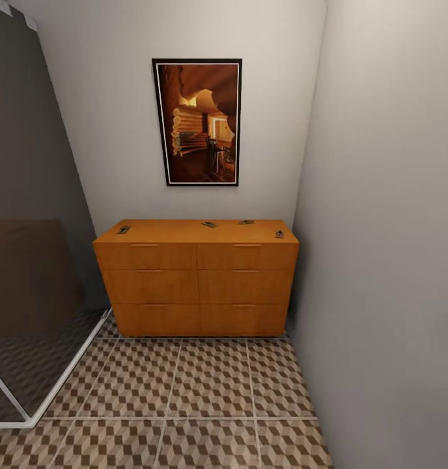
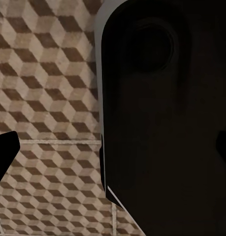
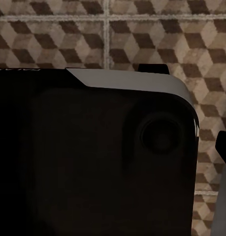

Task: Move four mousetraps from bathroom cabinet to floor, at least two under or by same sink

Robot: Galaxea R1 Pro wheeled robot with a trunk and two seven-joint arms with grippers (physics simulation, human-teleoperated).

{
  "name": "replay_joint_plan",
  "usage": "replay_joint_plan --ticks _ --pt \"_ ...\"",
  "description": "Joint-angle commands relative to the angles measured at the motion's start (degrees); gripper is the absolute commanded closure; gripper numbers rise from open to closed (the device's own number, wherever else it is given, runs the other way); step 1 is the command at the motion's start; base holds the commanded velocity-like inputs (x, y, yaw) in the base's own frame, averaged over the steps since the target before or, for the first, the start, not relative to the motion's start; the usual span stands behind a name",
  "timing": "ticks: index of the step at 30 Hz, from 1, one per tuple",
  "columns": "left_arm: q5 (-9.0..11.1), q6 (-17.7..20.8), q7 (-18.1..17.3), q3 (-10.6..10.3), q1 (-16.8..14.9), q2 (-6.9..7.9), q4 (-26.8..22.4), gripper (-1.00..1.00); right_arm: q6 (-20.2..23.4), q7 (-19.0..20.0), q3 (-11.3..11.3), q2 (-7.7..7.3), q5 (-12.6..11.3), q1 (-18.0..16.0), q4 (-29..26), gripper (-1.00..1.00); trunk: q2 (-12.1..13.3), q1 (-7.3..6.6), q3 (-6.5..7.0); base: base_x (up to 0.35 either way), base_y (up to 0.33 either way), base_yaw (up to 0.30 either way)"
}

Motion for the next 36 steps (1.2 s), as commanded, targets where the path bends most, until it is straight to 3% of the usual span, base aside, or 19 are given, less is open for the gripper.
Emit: replay_joint_plan --ticks 1,36 --pt "0.0 0.0 0.1 -0.1 0.0 0.0 -0.1 -1.0 -0.2 0.0 0.0 0.01 0.0 0.0 0.1 -1.0 0.0 0.0 -0.05 0.0 0.0 0.0" --pt "0.0 0.0 0.1 -0.1 0.0 0.0 -0.1 -1.0 -0.2 0.0 0.0 0.04 0.0 0.0 0.1 -1.0 0.0 0.0 -0.05 0.0 0.0 0.0"
